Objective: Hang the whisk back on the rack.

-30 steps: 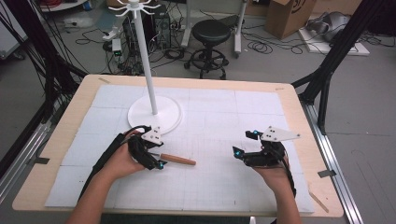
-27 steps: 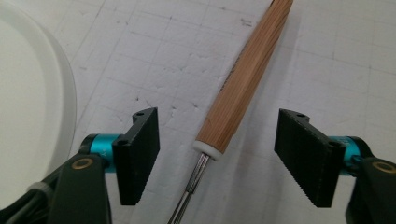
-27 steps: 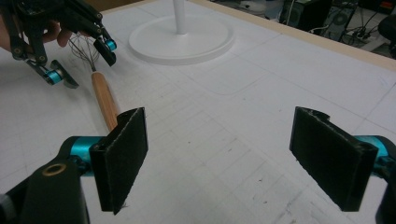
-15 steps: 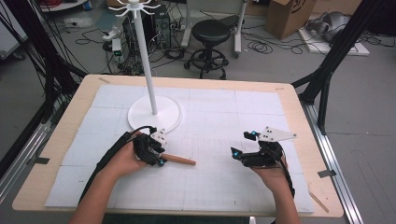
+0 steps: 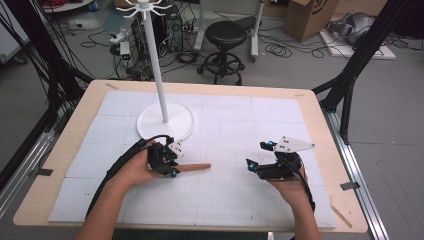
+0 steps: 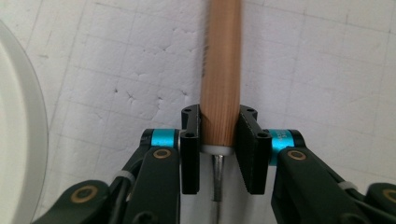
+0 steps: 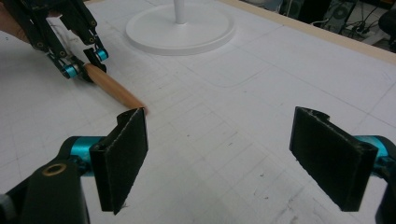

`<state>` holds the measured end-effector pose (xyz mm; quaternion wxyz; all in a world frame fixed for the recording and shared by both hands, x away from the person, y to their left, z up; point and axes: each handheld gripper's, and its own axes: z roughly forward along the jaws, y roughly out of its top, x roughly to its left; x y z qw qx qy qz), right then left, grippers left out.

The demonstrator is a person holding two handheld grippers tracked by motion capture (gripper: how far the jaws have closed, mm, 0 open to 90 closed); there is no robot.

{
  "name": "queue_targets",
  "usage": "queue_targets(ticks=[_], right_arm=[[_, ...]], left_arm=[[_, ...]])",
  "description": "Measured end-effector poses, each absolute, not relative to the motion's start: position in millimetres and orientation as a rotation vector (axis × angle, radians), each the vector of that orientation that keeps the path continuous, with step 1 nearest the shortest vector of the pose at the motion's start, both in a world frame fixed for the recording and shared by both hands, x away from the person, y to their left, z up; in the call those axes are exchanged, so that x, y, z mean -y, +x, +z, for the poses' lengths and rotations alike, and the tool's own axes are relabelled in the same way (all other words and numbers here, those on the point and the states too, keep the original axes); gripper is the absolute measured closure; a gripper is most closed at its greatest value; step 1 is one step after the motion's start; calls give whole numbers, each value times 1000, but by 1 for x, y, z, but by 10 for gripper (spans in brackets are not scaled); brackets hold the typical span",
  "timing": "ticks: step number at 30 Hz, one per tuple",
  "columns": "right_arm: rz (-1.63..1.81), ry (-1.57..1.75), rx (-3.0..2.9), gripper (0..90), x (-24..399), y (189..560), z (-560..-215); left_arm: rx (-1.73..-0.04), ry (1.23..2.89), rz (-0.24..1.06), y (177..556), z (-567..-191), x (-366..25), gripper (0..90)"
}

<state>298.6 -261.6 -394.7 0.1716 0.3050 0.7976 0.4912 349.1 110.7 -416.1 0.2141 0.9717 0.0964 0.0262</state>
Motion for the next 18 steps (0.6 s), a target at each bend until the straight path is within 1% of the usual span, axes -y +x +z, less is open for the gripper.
queue_targets(ticks=[4, 6, 14, 18], right_arm=[[1384, 865, -2271, 190, 262, 298, -395], [1389, 863, -2266, 190, 262, 299, -395], [1374, 864, -2280, 190, 260, 299, -397], [1366, 864, -2284, 190, 259, 299, -398]], left_arm=[[-262, 2684, 114, 347, -412, -113, 734], [-271, 2636, 121, 346, -406, -118, 734], [-353, 2305, 181, 345, -361, -154, 736], [-386, 2203, 208, 346, -338, -168, 737]])
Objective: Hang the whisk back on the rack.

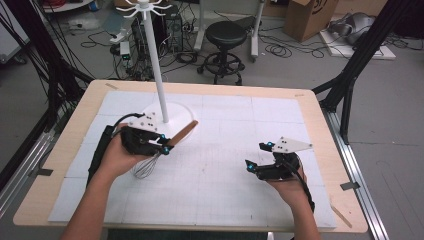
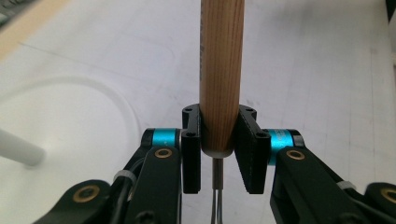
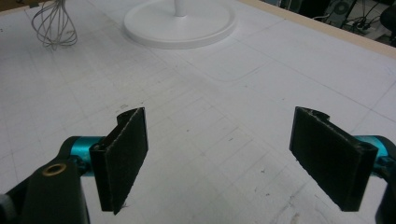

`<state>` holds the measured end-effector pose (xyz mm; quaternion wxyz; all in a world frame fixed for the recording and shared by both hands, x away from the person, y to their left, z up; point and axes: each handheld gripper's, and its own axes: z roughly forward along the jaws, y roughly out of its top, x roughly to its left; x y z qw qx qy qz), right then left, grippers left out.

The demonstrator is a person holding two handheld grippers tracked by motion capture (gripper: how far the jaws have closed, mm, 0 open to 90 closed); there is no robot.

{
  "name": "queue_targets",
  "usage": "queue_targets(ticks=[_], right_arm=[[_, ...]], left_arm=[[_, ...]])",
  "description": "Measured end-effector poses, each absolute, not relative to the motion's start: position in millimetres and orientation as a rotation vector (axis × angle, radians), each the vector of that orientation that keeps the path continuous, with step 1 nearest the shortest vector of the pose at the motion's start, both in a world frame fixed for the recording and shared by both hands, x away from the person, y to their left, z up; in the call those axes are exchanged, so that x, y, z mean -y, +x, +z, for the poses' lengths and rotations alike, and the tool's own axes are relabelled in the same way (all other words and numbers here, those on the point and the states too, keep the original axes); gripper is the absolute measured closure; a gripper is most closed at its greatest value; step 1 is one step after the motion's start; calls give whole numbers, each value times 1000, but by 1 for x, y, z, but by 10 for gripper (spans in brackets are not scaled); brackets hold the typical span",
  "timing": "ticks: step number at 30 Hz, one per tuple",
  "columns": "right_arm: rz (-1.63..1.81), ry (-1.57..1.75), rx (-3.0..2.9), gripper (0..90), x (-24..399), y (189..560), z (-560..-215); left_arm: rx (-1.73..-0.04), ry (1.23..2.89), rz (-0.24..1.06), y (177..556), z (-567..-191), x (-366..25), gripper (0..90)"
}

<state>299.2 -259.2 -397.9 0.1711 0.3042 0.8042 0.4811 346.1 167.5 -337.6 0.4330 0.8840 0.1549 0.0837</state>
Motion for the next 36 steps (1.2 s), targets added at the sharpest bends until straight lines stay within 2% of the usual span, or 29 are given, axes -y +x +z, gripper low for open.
queue_targets(ticks=[9, 36], right_arm=[[1372, 857, -2280, 190, 259, 299, -398], [1367, 846, -2291, 190, 257, 299, -398]], left_arm=[[-393, 2114, 270, 347, -310, -173, 739], [-405, 1967, 242, 370, -224, -189, 738]])
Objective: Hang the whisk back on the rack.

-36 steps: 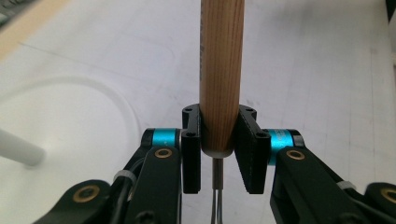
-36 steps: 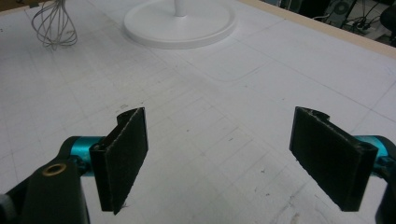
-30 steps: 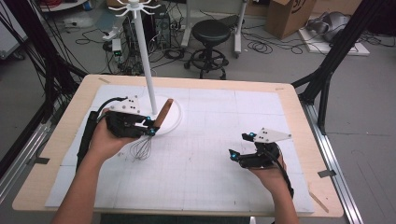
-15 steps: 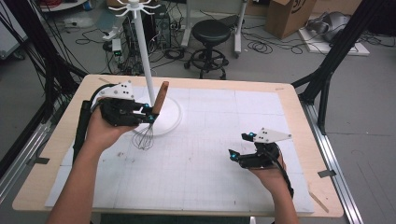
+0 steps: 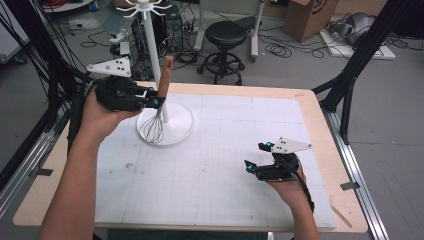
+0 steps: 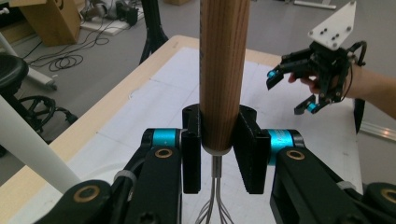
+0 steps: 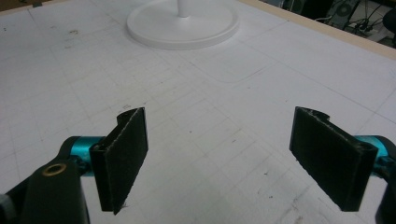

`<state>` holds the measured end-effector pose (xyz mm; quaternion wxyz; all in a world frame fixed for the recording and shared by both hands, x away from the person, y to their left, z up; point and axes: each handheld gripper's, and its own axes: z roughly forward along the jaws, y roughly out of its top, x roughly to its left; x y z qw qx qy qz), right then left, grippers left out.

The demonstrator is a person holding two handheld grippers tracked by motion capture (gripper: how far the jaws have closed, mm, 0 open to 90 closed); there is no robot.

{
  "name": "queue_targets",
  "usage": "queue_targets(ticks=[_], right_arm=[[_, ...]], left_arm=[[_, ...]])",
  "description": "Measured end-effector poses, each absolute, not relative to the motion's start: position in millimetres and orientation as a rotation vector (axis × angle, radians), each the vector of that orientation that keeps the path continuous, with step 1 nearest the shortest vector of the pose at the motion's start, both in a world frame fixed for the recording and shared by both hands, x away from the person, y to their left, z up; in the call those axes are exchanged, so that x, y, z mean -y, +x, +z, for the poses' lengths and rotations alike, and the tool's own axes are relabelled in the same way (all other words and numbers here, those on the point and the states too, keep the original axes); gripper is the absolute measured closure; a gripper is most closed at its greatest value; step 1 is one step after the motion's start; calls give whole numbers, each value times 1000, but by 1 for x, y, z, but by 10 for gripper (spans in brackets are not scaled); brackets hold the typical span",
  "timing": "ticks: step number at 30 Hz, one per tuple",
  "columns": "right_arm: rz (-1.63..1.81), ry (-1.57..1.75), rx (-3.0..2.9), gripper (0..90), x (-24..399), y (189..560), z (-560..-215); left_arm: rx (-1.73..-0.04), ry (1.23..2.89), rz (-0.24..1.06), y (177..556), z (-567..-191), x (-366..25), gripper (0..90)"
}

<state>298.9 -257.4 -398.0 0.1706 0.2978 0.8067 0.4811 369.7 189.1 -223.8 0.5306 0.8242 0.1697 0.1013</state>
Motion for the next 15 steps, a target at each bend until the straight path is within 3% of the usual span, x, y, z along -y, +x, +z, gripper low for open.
queue_targets(ticks=[15], right_arm=[[1352, 858, -2311, 190, 256, 299, -402]], left_arm=[[-437, 1956, 275, 385, -204, -195, 737]])
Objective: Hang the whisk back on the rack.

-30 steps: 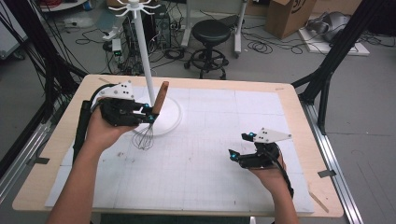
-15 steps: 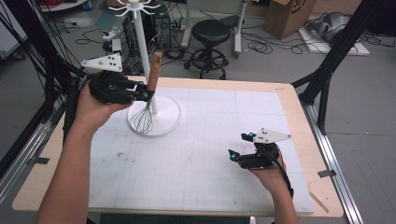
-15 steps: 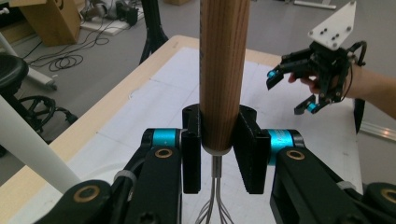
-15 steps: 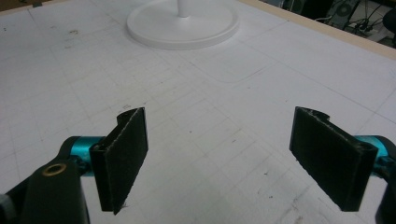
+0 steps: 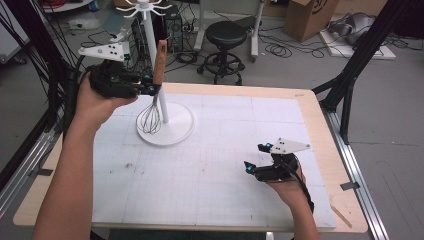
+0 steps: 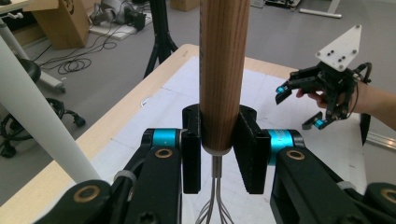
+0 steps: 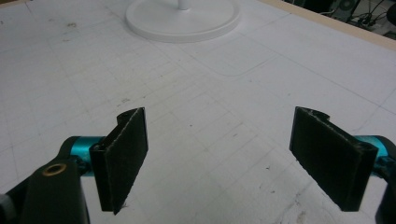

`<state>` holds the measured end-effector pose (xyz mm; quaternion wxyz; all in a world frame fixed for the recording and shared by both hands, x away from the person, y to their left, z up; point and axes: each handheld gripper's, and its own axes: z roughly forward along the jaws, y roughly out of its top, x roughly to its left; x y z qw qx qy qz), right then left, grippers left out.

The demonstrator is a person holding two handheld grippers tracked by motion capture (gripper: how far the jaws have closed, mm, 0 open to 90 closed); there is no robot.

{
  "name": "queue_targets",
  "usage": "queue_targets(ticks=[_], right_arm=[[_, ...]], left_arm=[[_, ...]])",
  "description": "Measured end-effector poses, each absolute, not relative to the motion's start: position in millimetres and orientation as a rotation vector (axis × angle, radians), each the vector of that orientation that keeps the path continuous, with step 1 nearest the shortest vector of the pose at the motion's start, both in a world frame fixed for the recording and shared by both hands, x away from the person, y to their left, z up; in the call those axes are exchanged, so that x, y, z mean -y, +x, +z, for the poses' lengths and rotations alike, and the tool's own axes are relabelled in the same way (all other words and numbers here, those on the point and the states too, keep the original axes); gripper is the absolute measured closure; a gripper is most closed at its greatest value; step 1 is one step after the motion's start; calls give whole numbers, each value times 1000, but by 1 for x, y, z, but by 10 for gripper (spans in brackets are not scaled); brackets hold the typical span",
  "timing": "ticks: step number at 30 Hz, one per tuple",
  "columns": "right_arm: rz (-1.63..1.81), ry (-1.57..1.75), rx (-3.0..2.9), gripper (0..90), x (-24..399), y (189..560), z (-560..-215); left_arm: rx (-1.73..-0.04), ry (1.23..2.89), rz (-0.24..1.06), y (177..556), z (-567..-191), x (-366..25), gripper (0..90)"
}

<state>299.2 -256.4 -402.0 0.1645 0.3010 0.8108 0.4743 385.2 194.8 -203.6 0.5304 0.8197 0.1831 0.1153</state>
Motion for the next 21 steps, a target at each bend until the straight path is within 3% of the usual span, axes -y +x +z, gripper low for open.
queue_targets(ticks=[21], right_arm=[[1387, 884, -2291, 190, 267, 299, -404]], left_arm=[[-526, 1895, 279, 428, -179, -188, 738]])
